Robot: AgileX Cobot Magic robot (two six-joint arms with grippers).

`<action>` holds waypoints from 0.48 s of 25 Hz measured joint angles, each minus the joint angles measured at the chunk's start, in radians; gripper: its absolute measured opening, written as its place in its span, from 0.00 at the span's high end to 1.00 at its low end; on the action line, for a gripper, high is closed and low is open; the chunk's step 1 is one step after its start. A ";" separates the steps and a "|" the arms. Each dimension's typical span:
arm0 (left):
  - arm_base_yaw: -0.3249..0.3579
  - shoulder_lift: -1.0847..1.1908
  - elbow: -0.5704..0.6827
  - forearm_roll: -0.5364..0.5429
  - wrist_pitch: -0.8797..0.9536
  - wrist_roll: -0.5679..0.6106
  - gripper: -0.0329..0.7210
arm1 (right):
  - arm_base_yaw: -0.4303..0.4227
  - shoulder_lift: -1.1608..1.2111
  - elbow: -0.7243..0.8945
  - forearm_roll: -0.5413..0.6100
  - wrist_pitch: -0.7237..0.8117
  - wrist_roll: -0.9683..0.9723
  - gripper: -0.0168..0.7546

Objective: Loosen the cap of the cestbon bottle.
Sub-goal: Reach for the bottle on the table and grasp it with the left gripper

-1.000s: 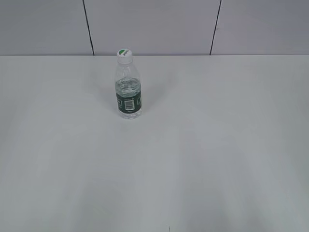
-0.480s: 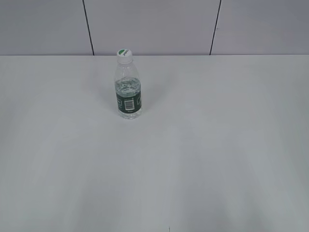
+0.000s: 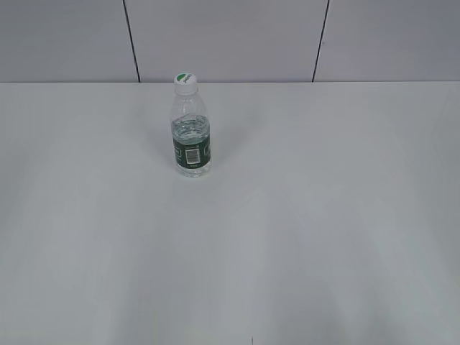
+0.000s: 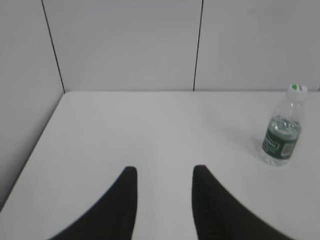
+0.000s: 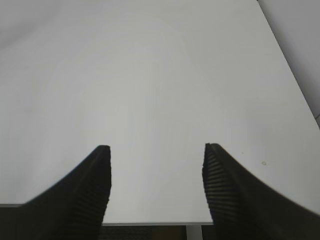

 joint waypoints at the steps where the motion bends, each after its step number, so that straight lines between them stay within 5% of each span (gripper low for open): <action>1: 0.000 0.020 0.000 0.007 -0.041 0.000 0.64 | 0.000 0.000 0.000 0.000 0.000 0.000 0.40; 12: 0.000 0.436 0.000 0.069 -0.473 0.000 0.64 | 0.000 0.000 0.000 0.000 0.000 0.000 0.40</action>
